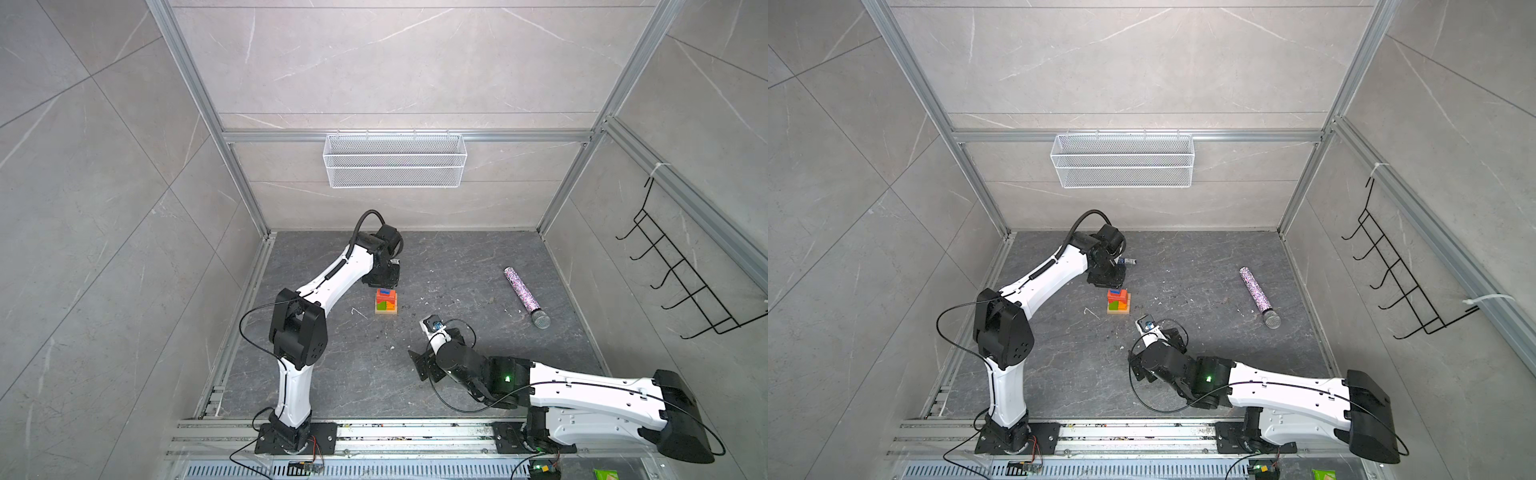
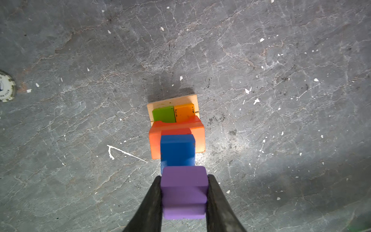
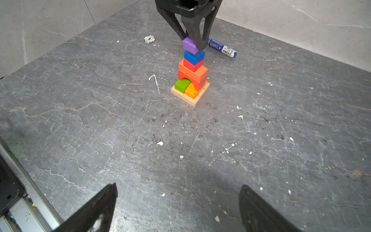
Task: Build the wood block tower
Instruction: 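Lower the purple cube onto the blue cube atop the tower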
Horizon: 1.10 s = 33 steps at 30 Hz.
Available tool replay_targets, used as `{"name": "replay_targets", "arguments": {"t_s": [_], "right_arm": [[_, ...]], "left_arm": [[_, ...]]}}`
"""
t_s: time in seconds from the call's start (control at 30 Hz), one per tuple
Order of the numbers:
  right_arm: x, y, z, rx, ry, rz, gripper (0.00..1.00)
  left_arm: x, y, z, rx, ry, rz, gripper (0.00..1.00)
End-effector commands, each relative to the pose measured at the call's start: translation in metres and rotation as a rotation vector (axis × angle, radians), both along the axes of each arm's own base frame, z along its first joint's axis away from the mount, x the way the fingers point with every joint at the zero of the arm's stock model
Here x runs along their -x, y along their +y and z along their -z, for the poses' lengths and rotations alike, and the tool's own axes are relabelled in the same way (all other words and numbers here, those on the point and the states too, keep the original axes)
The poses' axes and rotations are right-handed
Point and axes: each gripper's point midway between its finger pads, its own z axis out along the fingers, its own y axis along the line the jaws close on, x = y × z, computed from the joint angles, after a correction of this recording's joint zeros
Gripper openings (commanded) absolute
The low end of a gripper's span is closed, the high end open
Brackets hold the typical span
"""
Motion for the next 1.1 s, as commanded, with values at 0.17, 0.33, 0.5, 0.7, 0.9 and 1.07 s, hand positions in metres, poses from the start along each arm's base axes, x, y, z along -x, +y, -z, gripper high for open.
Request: {"name": "replay_targets", "arguments": {"t_s": [0.17, 0.33, 0.5, 0.7, 0.9, 1.07], "right_arm": [[0.001, -0.007, 0.001, 0.02, -0.009, 0.009, 0.94], [0.002, -0.008, 0.003, 0.023, -0.008, 0.01, 0.94], [0.002, -0.009, 0.003, 0.022, -0.009, 0.011, 0.94], [0.002, -0.009, 0.003, 0.024, -0.011, 0.012, 0.94], [0.001, -0.01, 0.004, 0.028, -0.01, 0.014, 0.94], [0.001, -0.009, 0.004, 0.031, -0.01, 0.015, 0.94]], "left_arm": [[-0.006, -0.002, -0.001, -0.016, -0.012, 0.019, 0.21], [-0.008, -0.003, -0.001, -0.022, -0.016, 0.027, 0.21], [-0.01, -0.002, 0.001, -0.035, -0.014, 0.025, 0.21], [-0.01, -0.001, 0.004, -0.046, -0.011, 0.024, 0.2], [-0.01, -0.001, 0.005, -0.049, -0.007, 0.023, 0.21], [-0.009, 0.0, 0.007, -0.053, -0.001, 0.023, 0.21]]}}
